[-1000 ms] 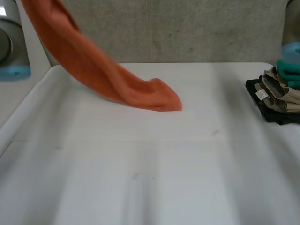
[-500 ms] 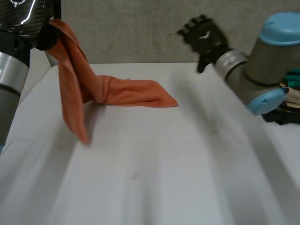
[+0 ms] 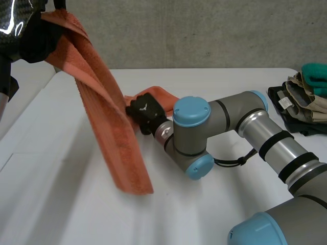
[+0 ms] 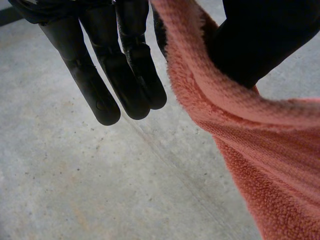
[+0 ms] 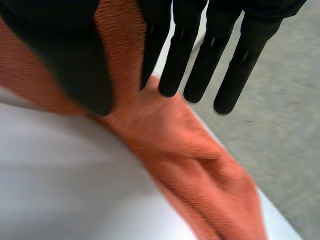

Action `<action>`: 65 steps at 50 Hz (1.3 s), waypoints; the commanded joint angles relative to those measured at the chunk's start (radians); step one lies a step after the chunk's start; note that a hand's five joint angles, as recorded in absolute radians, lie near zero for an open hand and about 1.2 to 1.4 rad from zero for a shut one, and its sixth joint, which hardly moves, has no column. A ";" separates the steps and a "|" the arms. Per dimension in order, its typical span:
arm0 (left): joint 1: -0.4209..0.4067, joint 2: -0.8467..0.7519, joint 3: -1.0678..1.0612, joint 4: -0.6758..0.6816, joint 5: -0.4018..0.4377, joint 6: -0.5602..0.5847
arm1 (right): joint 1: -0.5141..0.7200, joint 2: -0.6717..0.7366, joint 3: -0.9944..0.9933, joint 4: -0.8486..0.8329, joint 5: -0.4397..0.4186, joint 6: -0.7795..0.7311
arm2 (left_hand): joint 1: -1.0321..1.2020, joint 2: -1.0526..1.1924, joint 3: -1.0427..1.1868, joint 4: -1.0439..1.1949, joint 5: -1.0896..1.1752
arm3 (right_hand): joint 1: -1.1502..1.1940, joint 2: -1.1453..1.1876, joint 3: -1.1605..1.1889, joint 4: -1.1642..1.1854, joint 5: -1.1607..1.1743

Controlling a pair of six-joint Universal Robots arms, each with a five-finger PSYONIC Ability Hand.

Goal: Fold the laundry.

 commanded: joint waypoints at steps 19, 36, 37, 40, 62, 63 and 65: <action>0.101 -0.125 0.024 0.066 -0.011 -0.008 | -0.229 -0.619 0.374 0.099 0.306 -0.222 | 0.248 0.196 0.201 0.196 0.225 | 0.371 0.338 0.355 0.357 0.360; 0.110 -0.347 0.087 0.066 -0.015 0.000 | 0.061 -0.606 0.715 0.425 0.118 0.089 | 0.248 0.196 0.201 0.196 0.225 | 0.145 0.112 0.129 0.130 0.133; 0.110 -0.355 0.090 0.064 -0.015 0.000 | 0.061 -0.573 0.703 0.399 0.127 0.130 | 0.248 0.196 0.201 0.196 0.225 | -0.197 -0.230 -0.213 -0.211 -0.208; 0.109 -0.370 0.092 0.064 -0.015 0.001 | 0.053 -0.548 0.669 0.376 0.147 0.172 | 0.248 0.196 0.201 0.196 0.225 | -0.458 -0.491 -0.474 -0.473 -0.470; 0.084 -0.192 0.089 0.052 -0.006 -0.005 | -0.194 -0.577 0.565 0.367 0.205 -0.183 | 0.248 0.196 0.201 0.196 0.225 | -0.851 -0.884 -0.866 -0.865 -0.862; 0.081 -0.179 0.093 0.052 -0.006 -0.005 | -0.194 -0.568 0.563 0.364 0.196 -0.183 | 0.248 0.196 0.201 0.196 0.225 | -0.851 -0.884 -0.866 -0.865 -0.862; 0.069 -0.140 0.110 0.055 -0.003 -0.005 | -0.194 -0.545 0.560 0.362 0.155 -0.181 | 0.248 0.196 0.201 0.196 0.225 | -0.851 -0.884 -0.866 -0.865 -0.862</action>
